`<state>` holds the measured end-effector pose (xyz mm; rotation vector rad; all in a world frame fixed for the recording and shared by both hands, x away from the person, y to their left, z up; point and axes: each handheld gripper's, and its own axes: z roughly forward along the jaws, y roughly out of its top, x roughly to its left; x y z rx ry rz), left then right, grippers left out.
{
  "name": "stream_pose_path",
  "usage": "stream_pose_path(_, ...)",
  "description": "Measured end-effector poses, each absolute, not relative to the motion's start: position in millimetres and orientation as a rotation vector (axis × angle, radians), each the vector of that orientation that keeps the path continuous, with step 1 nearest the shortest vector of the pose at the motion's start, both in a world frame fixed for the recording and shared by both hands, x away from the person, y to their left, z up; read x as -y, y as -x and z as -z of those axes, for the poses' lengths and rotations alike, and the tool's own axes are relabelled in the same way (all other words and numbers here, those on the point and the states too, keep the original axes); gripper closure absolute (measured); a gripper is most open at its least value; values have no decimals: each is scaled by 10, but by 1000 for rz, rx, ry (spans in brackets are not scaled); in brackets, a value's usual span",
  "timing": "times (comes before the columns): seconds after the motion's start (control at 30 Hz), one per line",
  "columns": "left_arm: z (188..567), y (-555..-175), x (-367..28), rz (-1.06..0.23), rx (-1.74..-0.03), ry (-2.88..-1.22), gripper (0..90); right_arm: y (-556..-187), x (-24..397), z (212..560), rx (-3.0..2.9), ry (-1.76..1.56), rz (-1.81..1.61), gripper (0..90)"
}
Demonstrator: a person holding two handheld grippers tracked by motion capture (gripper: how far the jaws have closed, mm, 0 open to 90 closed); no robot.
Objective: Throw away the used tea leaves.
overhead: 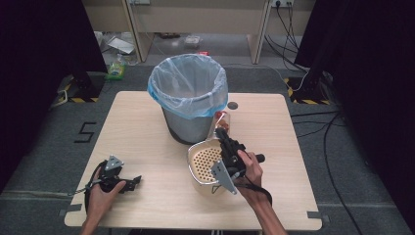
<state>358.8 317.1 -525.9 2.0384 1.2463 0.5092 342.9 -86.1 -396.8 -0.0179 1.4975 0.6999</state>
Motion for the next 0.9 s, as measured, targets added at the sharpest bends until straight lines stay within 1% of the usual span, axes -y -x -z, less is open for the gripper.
stream_pose_path(0.4,5259,-3588,-3170,-509,-1246,-2038,0,-3435,840,3997,-1467,48,-696,879)
stream_pose_path(0.5,5259,-3588,-3170,-509,-1247,-2038,0,-3397,835,3979,-1430,85,-673,879)
stream_pose_path(0.53,5259,-3587,-3170,-509,-1247,-2038,0,-3405,829,3978,-1424,145,-631,879)
stream_pose_path(0.63,5259,-3588,-3171,-509,-1246,-2038,0,-3438,859,3976,-1428,116,-644,879)
stream_pose_path(0.8,5258,-3588,-3171,-509,-1247,-2038,0,-3375,864,3967,-1383,150,-663,879)
stream_pose_path(0.87,5258,-3588,-3171,-509,-1247,-2038,0,-3438,866,3984,-1416,91,-661,879)
stream_pose_path(0.9,5259,-3588,-3170,-509,-1247,-2038,0,-3423,854,3968,-1402,126,-656,879)
